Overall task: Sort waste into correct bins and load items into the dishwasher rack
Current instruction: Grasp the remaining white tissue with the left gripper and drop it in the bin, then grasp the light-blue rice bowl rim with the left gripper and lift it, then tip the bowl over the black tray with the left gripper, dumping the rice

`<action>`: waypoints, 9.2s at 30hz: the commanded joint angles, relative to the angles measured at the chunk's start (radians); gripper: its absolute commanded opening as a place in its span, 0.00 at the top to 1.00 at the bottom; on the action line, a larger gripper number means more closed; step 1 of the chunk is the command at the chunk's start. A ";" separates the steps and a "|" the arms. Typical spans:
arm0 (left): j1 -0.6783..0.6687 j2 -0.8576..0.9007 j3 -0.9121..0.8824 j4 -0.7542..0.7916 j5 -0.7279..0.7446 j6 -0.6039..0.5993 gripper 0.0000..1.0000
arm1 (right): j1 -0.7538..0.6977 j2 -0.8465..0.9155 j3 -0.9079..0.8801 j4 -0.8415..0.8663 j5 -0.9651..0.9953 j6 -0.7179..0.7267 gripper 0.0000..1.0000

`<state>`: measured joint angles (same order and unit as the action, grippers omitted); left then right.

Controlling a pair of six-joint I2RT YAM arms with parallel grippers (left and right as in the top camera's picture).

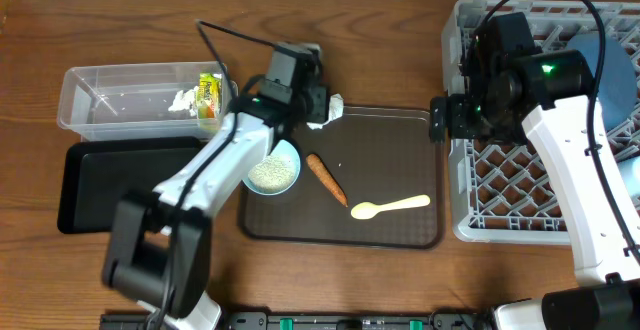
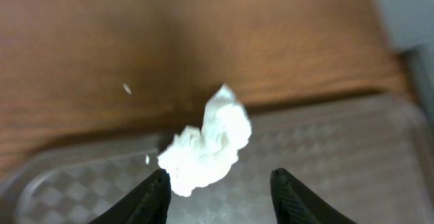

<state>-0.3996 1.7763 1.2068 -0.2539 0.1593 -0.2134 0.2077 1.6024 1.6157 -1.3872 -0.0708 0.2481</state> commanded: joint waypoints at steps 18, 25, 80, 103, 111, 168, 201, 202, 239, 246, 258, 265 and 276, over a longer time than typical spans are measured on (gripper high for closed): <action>0.001 0.182 0.013 0.018 0.006 -0.009 0.57 | -0.005 0.003 0.001 -0.009 0.007 -0.014 0.01; 0.001 0.180 0.013 0.016 0.006 -0.009 0.94 | -0.005 0.003 0.001 -0.012 0.007 -0.014 0.01; 0.377 -0.240 -0.001 -0.491 0.158 -0.024 0.59 | -0.005 0.003 0.001 -0.005 0.014 -0.018 0.01; -0.060 -0.063 -0.012 -0.564 -0.052 -0.081 0.58 | -0.004 0.003 0.001 -0.004 0.014 -0.017 0.01; -0.060 0.026 -0.012 -0.564 -0.052 -0.081 0.60 | -0.004 0.003 0.001 -0.004 0.014 -0.018 0.01; 0.563 -0.278 0.059 -0.705 0.100 0.032 0.94 | -0.004 0.003 0.001 -0.010 0.014 -0.018 0.01; 1.184 0.087 -0.108 -0.626 1.341 0.535 0.94 | -0.004 0.003 0.001 -0.010 0.014 -0.018 0.01; 1.197 0.098 -0.122 -0.622 1.360 0.535 0.94 | -0.004 0.003 0.001 -0.010 0.014 -0.018 0.01; 1.287 0.094 -0.139 -0.447 1.265 0.166 0.94 | -0.004 0.003 0.001 -0.008 0.015 -0.018 0.01; 1.292 0.092 -0.135 -0.441 1.390 0.189 0.94 | -0.004 0.003 0.001 -0.009 0.015 -0.018 0.01; 1.287 0.074 -0.129 -0.478 1.414 0.180 0.94 | -0.004 0.003 0.001 -0.008 0.015 -0.018 0.01; 1.233 -0.053 -0.129 -0.453 1.414 0.183 0.94 | -0.004 0.003 0.001 -0.008 0.015 -0.018 0.01; 1.204 -0.195 -0.129 -0.497 1.040 0.160 0.94 | -0.004 0.003 0.001 -0.007 0.016 -0.021 0.01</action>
<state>0.8227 1.5856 1.0607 -0.7444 1.3132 -0.0486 0.2077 1.6028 1.6157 -1.3945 -0.0628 0.2436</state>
